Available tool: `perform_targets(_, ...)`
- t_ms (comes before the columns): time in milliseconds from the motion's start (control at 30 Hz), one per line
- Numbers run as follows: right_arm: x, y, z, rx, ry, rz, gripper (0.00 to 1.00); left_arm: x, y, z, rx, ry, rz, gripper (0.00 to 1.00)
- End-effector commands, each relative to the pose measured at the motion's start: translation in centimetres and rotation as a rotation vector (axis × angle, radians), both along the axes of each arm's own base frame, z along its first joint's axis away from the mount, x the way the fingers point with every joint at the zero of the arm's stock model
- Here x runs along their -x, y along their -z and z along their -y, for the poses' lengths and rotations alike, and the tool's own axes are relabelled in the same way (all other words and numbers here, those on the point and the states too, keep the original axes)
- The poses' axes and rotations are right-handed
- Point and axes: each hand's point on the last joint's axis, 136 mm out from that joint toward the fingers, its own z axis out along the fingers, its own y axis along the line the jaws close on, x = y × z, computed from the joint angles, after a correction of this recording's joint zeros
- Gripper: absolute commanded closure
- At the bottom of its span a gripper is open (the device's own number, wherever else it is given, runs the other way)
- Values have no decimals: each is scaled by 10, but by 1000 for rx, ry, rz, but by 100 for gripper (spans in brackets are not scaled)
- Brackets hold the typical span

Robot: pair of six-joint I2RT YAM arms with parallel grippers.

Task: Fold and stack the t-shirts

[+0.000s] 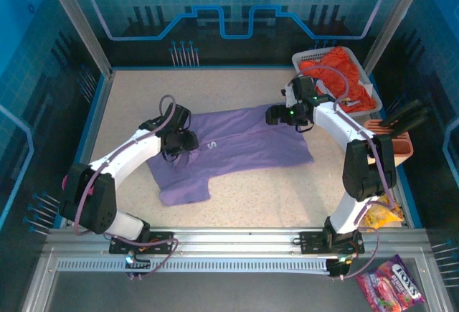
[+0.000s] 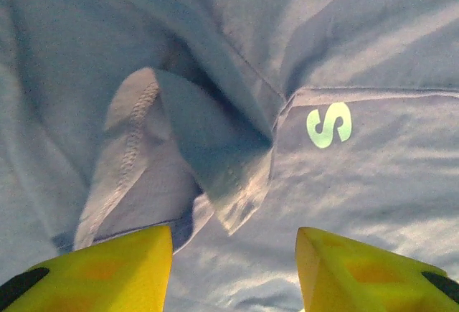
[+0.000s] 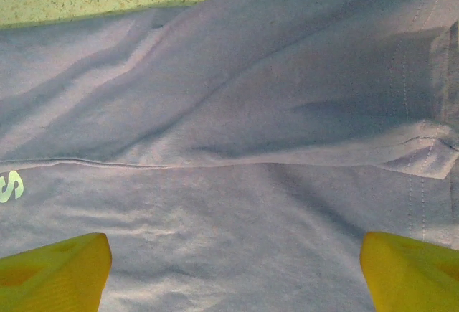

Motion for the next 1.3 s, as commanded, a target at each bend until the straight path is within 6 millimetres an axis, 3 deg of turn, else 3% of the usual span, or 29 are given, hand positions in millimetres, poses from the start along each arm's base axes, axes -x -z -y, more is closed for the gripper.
perform_targets(0, 8, -6, -2, 16, -22, 2, 9, -12, 0, 11, 81, -51, 24, 52)
perform_targets(267, 7, -5, -4, 8, -25, -1, 9, -9, 25, 10, 120, -135, 17, 53)
perform_targets(567, 7, -5, -4, 13, -26, -2, 9, -11, 32, 8, 101, -159, 42, 52)
perform_targets(667, 7, -5, -3, 17, -26, -3, 9, -17, 41, 18, 139, -158, 32, 54)
perform_targets(900, 6, -5, -4, 15, -28, -3, 9, -27, 34, 54, 178, -111, 94, 55)
perform_targets(1067, 6, -4, -3, 18, -29, -6, 9, -8, 39, 73, 130, -56, 44, 56)
perform_targets(1267, 4, -2, -5, 12, -30, -10, 9, 8, 22, 99, 5, 79, 83, 47)
